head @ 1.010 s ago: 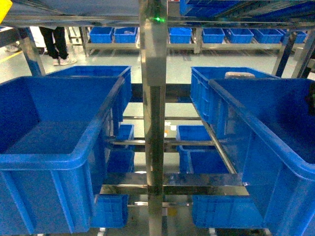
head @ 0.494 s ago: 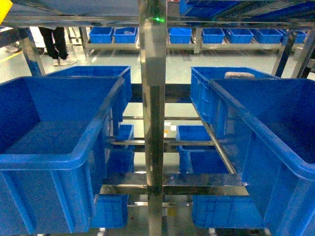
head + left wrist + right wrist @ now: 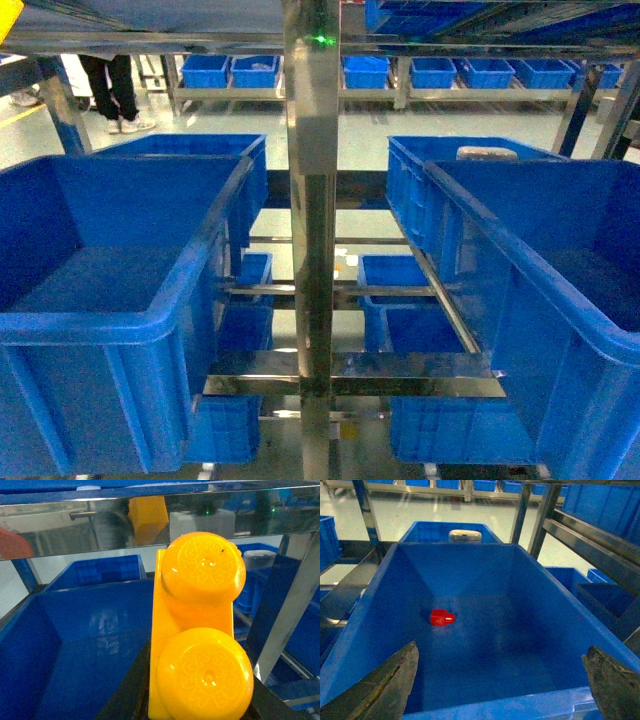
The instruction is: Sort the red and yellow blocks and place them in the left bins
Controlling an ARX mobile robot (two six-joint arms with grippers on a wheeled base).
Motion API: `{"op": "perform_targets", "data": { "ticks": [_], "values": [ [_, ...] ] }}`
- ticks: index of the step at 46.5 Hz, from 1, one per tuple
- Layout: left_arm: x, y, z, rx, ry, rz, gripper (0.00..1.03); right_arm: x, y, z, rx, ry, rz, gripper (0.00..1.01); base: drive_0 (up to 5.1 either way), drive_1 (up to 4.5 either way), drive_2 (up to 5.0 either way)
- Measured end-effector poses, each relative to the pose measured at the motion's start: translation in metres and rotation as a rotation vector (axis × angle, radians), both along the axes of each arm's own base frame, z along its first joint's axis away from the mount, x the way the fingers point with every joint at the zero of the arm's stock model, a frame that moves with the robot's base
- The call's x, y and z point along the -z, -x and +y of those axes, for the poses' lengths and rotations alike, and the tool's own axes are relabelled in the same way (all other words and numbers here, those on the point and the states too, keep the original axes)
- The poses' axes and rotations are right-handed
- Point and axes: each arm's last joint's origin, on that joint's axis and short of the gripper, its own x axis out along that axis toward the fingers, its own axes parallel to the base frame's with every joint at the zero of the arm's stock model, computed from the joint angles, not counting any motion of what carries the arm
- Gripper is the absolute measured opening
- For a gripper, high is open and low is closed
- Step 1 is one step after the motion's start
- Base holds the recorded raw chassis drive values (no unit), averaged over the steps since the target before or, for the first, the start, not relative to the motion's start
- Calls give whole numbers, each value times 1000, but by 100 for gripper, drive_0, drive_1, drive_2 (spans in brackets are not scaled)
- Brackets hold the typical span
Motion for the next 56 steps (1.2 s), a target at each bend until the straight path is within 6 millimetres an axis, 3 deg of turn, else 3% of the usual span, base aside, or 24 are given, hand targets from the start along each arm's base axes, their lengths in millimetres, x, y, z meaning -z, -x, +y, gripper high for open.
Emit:
{"op": "perform_targets", "data": {
  "ticks": [13,20,24,28,35,56],
  "values": [
    [13,5,6,-36,1,53,26,0,0,0,-1,7,1,98,0,0,0],
    [21,-1,15,-68,28,84,26,0,0,0,-1,7,1,98,0,0,0],
    [34,-10,22,-86,47,129,26,0,0,0,-1,7,1,98,0,0,0],
    [66,-32,45,-128,69,211,26,0,0,0,-1,7,1,98,0,0,0],
    [79,-69,84,-181,77,266,26,0,0,0,-1,7,0,98,0,0,0],
    [90,-109,93,-138,-16,292,26,0,0,0,-1,7,0,98,0,0,0]
  ]
}}
